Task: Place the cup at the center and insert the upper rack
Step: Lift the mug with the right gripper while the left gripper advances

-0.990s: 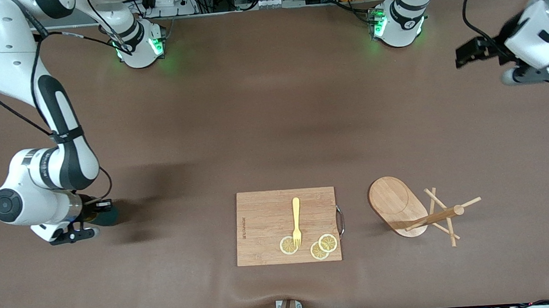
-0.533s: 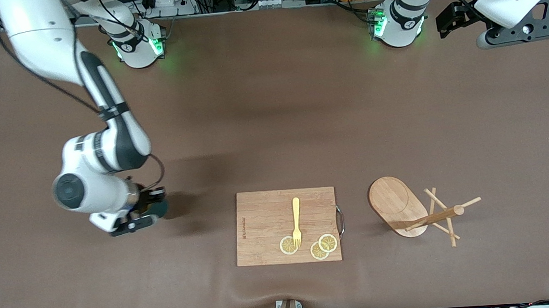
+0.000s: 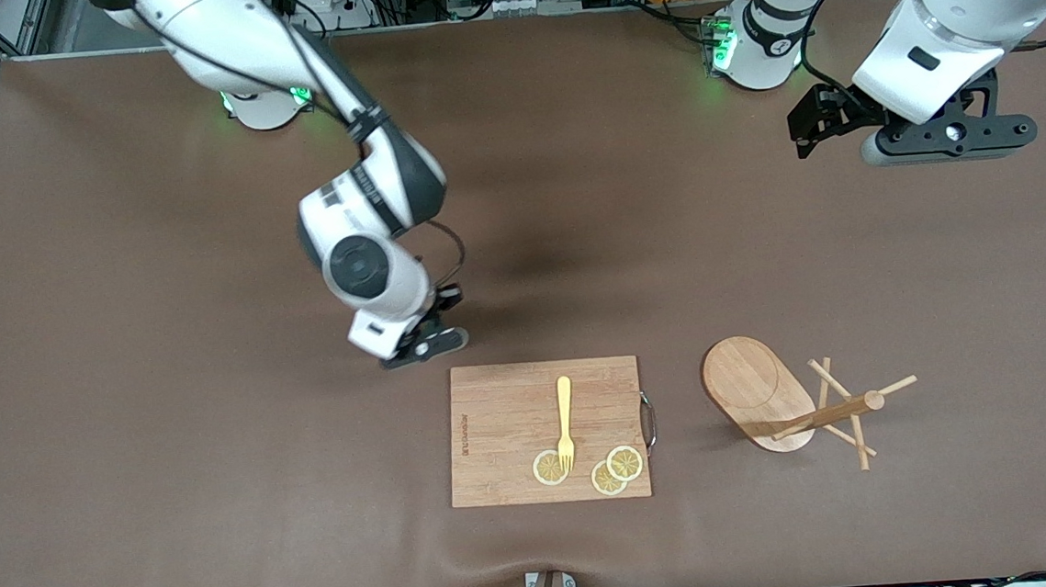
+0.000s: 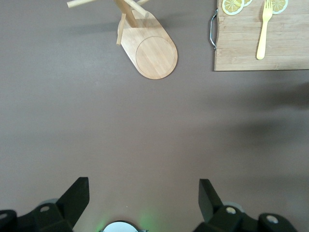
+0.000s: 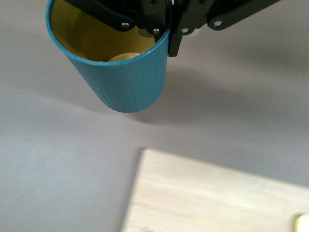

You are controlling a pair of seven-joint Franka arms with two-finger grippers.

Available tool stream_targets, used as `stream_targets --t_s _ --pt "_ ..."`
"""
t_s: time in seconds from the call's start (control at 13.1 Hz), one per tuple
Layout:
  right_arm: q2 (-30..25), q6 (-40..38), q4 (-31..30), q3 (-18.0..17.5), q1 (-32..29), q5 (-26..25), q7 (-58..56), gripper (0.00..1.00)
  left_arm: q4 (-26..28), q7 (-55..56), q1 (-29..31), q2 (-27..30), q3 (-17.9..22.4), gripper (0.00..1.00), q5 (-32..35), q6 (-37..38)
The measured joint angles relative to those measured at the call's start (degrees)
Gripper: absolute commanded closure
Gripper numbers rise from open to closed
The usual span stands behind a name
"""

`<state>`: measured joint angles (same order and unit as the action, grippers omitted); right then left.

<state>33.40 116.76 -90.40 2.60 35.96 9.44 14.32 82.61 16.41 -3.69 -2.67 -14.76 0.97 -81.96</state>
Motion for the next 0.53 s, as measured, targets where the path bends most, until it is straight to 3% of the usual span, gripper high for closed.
stream_targets --t_s 0.53 --pt "-0.03 0.18 1.22 0.05 15.15 0.1 5.2 1.0 -0.01 -1.78 -1.83 -3.43 -0.36 0.0 -2.1 -5.68"
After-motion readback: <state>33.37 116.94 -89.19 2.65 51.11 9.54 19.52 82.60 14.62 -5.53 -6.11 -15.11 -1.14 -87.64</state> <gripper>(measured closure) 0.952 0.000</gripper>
